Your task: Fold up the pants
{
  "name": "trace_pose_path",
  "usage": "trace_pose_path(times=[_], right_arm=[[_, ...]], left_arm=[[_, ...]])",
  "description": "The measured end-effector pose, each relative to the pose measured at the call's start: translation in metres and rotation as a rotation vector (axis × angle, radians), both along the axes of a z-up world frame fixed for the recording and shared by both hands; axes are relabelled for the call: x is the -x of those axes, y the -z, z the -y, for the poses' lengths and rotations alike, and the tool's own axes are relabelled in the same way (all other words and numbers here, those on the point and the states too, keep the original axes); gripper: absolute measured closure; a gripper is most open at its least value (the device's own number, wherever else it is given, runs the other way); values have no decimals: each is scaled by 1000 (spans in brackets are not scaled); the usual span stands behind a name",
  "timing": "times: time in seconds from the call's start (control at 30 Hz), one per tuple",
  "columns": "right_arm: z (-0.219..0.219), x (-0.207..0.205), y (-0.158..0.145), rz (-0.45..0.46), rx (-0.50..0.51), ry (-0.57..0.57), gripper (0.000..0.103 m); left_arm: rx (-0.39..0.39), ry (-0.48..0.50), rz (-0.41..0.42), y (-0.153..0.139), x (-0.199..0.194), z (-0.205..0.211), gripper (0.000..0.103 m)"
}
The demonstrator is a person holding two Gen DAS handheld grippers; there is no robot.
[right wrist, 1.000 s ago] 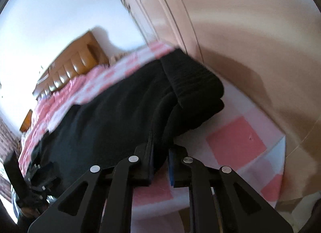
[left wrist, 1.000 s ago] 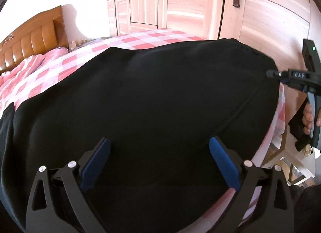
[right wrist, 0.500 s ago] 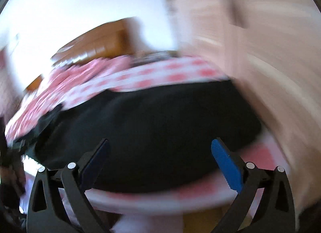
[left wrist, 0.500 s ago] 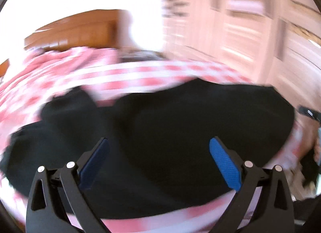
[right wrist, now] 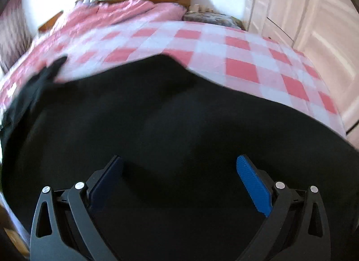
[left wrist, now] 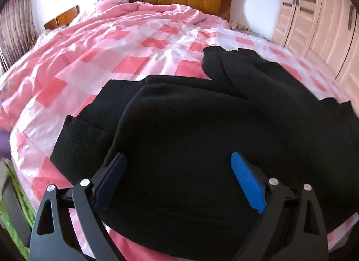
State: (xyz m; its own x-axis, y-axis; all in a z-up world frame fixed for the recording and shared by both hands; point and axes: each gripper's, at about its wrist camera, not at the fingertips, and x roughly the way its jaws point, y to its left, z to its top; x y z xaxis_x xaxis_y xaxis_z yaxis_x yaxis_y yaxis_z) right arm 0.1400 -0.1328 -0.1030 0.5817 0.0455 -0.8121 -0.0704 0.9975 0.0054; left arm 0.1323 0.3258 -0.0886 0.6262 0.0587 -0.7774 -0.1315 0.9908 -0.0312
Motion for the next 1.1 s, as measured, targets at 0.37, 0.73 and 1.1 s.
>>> trace_pose_path(times=[0.37, 0.73, 1.1], right_arm=[[18, 8, -2, 27, -76, 20, 5], [28, 11, -6, 66, -158, 23, 5], [35, 12, -7, 77, -211, 35, 5]], left_arm=[[-38, -72, 87, -75, -18, 58, 2], [-184, 93, -204, -29, -168, 173, 12], [47, 76, 38, -70, -100, 102, 96]])
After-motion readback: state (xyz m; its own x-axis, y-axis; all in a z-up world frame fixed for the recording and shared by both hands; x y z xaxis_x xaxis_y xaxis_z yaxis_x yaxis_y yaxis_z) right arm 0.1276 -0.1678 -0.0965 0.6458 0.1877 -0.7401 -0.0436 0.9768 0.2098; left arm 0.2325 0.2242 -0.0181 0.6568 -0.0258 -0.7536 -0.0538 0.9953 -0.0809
